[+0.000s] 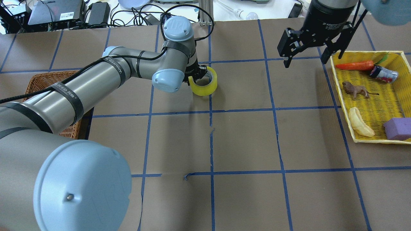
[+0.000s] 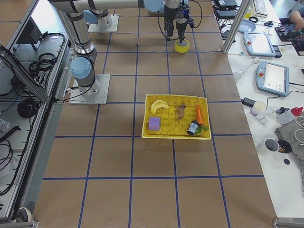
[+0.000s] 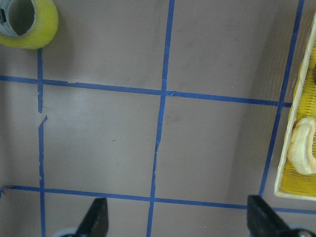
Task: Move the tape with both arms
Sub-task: 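Lower the left gripper onto the tape roll while the right arm retracts, then grasp the tape roll rim with the left gripper and lift it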
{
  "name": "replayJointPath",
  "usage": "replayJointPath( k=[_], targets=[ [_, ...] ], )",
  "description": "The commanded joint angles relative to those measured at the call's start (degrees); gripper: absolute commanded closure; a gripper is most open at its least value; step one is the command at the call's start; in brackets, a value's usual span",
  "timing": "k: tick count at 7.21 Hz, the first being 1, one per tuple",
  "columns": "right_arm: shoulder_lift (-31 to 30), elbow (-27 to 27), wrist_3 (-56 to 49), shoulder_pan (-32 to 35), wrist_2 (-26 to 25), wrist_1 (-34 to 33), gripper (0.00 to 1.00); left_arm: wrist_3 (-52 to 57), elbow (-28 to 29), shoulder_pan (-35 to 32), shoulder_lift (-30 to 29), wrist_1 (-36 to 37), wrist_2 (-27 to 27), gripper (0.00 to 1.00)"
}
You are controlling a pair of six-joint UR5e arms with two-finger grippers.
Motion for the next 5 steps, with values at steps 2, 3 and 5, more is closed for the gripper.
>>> replayJointPath(
  k=[2, 3, 5],
  targets=[
    [-0.44, -0.26, 2.13, 0.77, -0.7, 0.4, 0.0, 12.98, -0.36, 12.61, 8.15, -11.8, -0.27, 1.0],
    [-0.53, -0.08, 2.04, 0.77, -0.27, 0.48, 0.0, 18.41, -0.01, 16.22, 10.08, -14.88, -0.18, 1.0],
    [-0.88, -0.34, 1.95, 0.94, -0.18, 0.31, 0.0, 32.02, -0.88, 26.57, 13.52, -21.19, -0.09, 1.0]
  ],
)
